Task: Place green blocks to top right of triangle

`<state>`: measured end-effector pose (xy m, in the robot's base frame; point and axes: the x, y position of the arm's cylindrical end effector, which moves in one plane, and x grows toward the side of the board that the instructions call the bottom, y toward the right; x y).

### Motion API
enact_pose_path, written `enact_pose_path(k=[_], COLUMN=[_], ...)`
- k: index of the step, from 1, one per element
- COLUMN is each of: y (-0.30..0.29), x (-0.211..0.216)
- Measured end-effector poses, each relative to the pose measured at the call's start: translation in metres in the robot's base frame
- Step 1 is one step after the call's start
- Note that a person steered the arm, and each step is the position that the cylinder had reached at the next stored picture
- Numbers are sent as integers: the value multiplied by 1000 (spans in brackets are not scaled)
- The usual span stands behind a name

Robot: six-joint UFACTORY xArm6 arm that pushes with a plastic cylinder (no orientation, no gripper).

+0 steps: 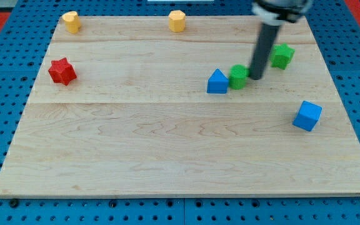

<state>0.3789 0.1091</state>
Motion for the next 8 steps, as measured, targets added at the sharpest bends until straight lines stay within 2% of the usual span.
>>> enact_pose_path(k=[1, 3, 4, 5, 7, 8], y=[-8, 139, 181, 184, 178, 113], x=[-1, -4, -39, -71, -68, -49])
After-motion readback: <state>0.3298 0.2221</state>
